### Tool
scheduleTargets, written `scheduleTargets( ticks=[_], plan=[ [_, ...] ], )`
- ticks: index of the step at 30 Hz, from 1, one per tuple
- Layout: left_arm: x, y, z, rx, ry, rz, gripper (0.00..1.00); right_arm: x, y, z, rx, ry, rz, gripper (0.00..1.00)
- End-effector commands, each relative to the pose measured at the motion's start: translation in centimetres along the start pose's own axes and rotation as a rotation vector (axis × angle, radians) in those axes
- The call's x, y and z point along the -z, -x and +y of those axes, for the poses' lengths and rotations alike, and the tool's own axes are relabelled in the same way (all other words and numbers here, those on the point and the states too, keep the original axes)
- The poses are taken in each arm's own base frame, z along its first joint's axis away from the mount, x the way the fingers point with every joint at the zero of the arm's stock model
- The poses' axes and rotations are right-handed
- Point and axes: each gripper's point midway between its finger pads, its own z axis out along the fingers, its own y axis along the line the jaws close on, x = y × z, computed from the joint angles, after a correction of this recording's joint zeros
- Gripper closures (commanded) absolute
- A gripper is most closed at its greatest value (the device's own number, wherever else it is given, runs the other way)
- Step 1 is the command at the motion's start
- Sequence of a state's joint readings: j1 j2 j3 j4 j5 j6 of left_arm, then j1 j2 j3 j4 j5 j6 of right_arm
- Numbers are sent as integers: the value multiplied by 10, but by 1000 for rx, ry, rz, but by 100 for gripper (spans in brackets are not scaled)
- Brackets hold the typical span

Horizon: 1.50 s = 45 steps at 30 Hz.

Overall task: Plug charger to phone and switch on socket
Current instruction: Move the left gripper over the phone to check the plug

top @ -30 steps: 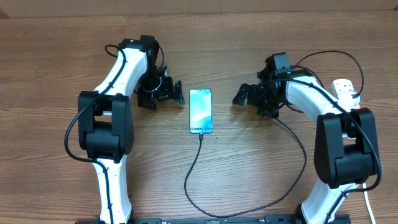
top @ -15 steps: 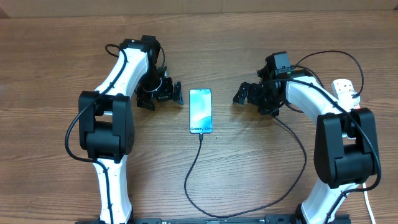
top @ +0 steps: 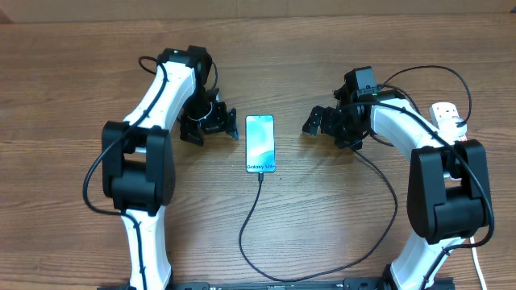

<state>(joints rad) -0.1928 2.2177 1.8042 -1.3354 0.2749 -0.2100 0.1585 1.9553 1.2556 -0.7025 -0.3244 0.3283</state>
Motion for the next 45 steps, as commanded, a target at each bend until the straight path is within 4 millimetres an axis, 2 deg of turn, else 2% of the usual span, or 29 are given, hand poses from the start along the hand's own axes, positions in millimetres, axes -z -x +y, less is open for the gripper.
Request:
scheduleTargets(
  ticks=[1, 6, 10, 13, 18, 21, 26, 33, 45],
  plan=[
    [47, -12, -18, -56, -16, -113, 8, -18, -10, -26, -11, -84, 37, 0],
    [101, -37, -38, -131, -12, -254, 6, -18, -10, -26, -11, -84, 37, 0],
    [140, -67, -36, -129, 100, -371, 4, -18, -10, -26, -11, -84, 37, 0],
    [166, -98, -38, -125, 168, -453, 4, -18, -11, -26, -11, -84, 37, 0],
    [186, -139, -48, -148, 193, -523, 4, -18, -11, -26, -11, -84, 37, 0],
    [189, -162, -49, -147, 226, -527, 0, -18, -11, -26, -11, -84, 37, 0],
    [176, -190, -55, -185, 269, -454, 0, -18, -11, -26, -11, -84, 37, 0],
    [158, -200, -59, -216, 263, -380, 0, -18, -11, -26, -11, -84, 37, 0],
    [157, -200, -59, -215, 265, -377, 0, -18, -11, -26, -11, -84, 37, 0]
  ],
)
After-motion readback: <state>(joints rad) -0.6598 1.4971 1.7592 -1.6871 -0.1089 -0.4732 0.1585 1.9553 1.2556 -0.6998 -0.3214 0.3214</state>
